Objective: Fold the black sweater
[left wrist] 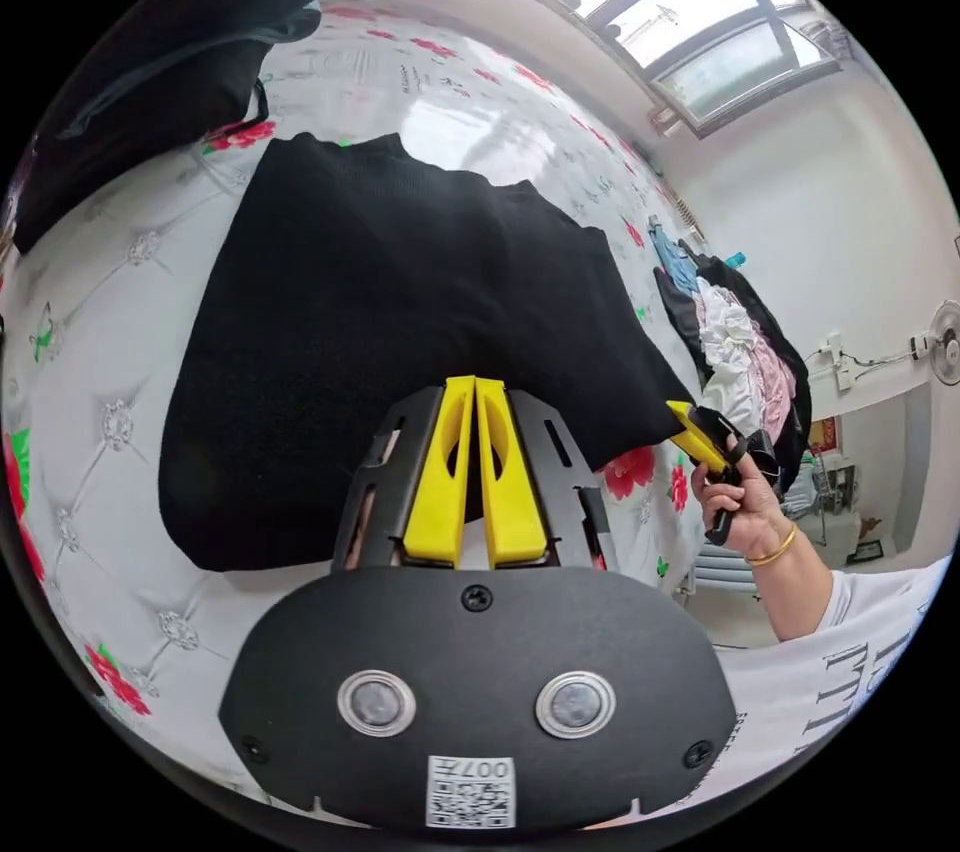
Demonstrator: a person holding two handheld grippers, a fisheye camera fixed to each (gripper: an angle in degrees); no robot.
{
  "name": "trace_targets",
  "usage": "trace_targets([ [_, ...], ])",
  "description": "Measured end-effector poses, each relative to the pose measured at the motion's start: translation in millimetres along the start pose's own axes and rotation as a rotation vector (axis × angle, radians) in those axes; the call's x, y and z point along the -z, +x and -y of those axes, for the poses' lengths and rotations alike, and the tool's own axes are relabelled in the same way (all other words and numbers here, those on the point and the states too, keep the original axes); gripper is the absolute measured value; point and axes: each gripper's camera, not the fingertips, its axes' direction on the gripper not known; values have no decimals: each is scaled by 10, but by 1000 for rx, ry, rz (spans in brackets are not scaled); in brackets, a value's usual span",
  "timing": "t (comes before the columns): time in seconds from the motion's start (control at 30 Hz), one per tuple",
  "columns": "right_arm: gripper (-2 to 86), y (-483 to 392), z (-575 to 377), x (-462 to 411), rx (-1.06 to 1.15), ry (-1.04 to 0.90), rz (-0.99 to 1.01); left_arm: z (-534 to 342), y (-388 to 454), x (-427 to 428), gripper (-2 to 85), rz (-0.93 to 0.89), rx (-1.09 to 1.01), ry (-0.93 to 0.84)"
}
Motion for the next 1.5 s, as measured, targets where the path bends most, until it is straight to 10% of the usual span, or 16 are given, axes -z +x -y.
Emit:
trace_targets([
  [0.33, 6, -1146, -137, -393, 412, -59, -74, -277, 436, -171, -10, 2, -212, -58],
  [0.63, 12, -3056, -1748, -2688, 1380, -686, -266, -568, -33, 672, -10, -155, -20, 17],
  [0.83, 53, -1894, -2429, -4315, 1254, -1113, -457, -1457, -732, 1286, -4, -241, 163, 60],
  [1.27, 142, -1762, -367, -3285, 720, -495, -140, -1539, -1947, 1868, 195, -580, 444, 205],
  [1.5, 153, -975, 330, -3887, 400, -629, -92, -1343, -2092, 1859, 115, -496, 533, 132],
])
